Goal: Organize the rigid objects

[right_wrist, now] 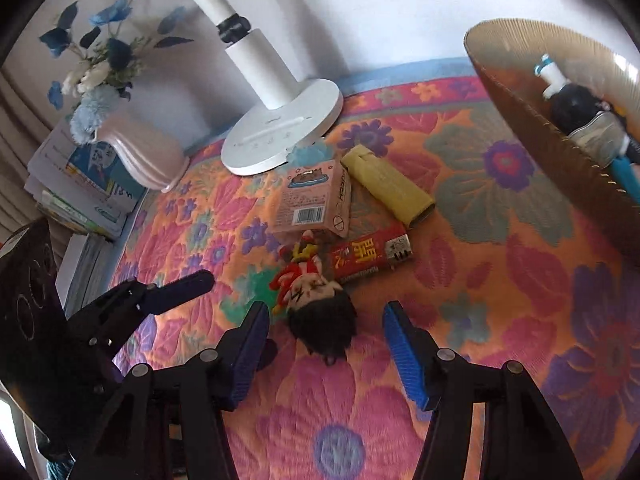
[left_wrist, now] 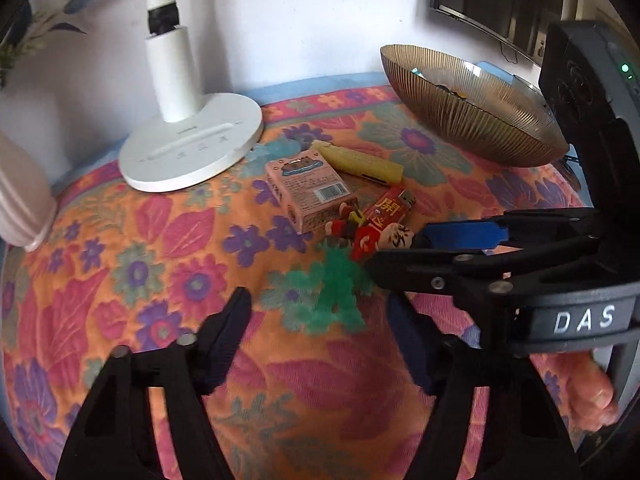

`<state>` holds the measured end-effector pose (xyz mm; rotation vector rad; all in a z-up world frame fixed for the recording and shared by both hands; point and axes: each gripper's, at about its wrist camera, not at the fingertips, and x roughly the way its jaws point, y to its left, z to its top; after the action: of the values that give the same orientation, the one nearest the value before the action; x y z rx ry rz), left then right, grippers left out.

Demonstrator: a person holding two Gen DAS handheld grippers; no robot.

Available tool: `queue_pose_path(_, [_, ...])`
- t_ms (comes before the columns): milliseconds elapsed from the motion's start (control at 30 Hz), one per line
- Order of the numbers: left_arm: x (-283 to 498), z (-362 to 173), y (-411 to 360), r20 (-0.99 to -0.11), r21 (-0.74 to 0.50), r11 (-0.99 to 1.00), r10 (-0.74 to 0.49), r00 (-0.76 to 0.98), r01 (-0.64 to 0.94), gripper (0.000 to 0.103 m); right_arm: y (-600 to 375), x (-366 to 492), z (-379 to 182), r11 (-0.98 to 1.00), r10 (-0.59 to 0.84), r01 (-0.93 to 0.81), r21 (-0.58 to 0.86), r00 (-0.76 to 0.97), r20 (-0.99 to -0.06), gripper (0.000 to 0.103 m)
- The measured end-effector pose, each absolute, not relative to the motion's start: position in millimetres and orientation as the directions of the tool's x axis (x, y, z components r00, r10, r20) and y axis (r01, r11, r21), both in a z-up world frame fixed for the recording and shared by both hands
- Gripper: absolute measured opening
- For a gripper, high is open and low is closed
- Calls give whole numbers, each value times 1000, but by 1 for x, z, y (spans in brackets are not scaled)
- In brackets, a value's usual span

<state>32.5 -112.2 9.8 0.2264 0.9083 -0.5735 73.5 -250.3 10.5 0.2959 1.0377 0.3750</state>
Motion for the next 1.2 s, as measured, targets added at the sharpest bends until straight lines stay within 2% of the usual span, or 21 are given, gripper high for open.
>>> queue_pose_path(67, [36, 6, -115, -794, -72, 825, -387, 468, 560, 43, -247, 77, 12, 901, 430, -167, 401, 467, -772, 51])
queue_pose_path(100, [36, 5, -115, -791, -71, 822, -391, 470, 565, 41, -244, 78, 12, 904, 425, -174, 391, 469, -774, 44])
queue_pose_path(133, [32, 5, -117, -785, -58, 816, -393, 479, 575, 39, -241, 79, 12, 898, 438, -190, 396, 461, -772, 42])
queue_pose_path(267, [16, 13, -110, -765, -50, 816, -402, 503, 575, 38, -242, 70, 15, 892, 451, -208, 401, 474, -756, 41])
queue_pose_path(333, [6, 18, -99, -752, -67, 832, -405, 520, 551, 38, -251, 61, 20, 879, 473, -207, 429, 490, -732, 31])
queue_pose_path(500, [-21, 26, -69, -720, -118, 884, -390, 574, 453, 38, -275, 23, 44, 892, 445, -202, 404, 552, -706, 32])
queue_pose_path(600, [-31, 23, -59, -727, -68, 916, -317, 609, 396, 39, -283, 2, 43, 906, 419, -194, 377, 549, -723, 32])
queue_pose_path(800, [-32, 9, -43, -738, -50, 939, -263, 621, 339, 39, -281, -23, 19, 936, 351, -182, 301, 530, -772, 35])
queue_pose_path(833, [-31, 7, -43, -744, -55, 937, -269, 612, 344, 39, -279, -23, 15, 934, 357, -196, 299, 528, -771, 43])
queue_pose_path(900, [-28, 7, -43, -747, -69, 931, -286, 600, 358, 39, -275, -26, 5, 920, 391, -242, 308, 518, -760, 54])
queue_pose_path(1067, [-29, 7, -48, -750, -56, 928, -282, 599, 367, 39, -275, -30, 4, 927, 374, -246, 283, 552, -746, 57])
queue_pose_path(1200, [-38, 14, -48, -715, -74, 911, -333, 615, 407, 40, -270, -30, 3, 934, 355, -250, 256, 556, -751, 60])
